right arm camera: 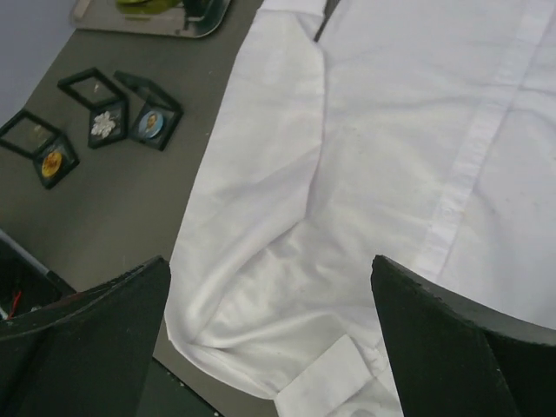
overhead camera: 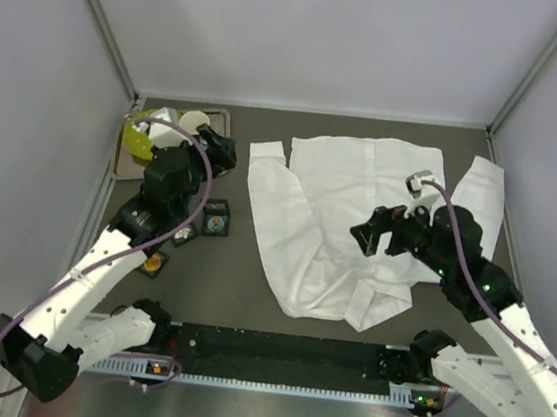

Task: Remove the brooch from the garment
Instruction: Reset both arms

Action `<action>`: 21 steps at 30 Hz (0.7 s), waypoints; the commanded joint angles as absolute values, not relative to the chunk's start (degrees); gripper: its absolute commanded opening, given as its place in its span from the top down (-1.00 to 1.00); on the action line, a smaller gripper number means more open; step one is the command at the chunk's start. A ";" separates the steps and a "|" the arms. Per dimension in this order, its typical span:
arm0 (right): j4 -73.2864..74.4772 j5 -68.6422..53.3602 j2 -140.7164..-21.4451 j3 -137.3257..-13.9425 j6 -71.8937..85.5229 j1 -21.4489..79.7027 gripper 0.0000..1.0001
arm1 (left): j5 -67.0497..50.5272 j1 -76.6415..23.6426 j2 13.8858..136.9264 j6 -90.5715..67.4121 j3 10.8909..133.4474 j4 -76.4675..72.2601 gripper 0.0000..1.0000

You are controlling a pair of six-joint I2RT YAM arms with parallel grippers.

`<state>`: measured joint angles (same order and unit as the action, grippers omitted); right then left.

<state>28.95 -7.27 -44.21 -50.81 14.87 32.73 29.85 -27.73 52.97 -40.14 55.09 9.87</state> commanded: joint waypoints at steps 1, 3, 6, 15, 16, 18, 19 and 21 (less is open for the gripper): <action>35.06 4.11 -38.15 -52.74 18.62 31.55 -0.96 | 7.52 -27.51 57.21 -27.43 57.30 0.45 -0.79; 38.66 9.63 -37.00 -52.73 19.59 31.55 -0.97 | 2.66 -27.60 60.54 -27.07 60.10 0.44 -0.78; 45.42 15.71 -38.14 -54.14 21.88 31.55 -0.98 | -6.75 -27.51 64.59 -26.46 64.49 3.33 -0.75; 52.38 23.72 -35.95 -60.37 24.79 31.55 -0.98 | -18.45 -27.60 63.72 -28.92 66.45 5.18 -0.74; 52.30 23.73 -35.51 -61.25 24.52 31.55 -0.98 | -19.15 -27.60 63.02 -28.92 66.45 5.27 -0.74; 52.38 24.34 -35.07 -61.87 24.17 31.47 -0.98 | -20.21 -27.60 62.41 -29.00 66.18 5.36 -0.74; 52.30 24.69 -34.37 -62.22 23.91 31.55 -0.98 | -20.30 -27.60 61.71 -29.09 66.09 5.97 -0.74; 52.38 24.70 -33.58 -62.49 23.38 31.47 -0.97 | -20.48 -27.60 61.00 -28.83 66.01 6.76 -0.74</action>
<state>50.98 21.67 -35.38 -59.57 23.88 32.08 -16.88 -27.75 63.81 -28.82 64.10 7.27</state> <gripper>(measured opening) 0.987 0.867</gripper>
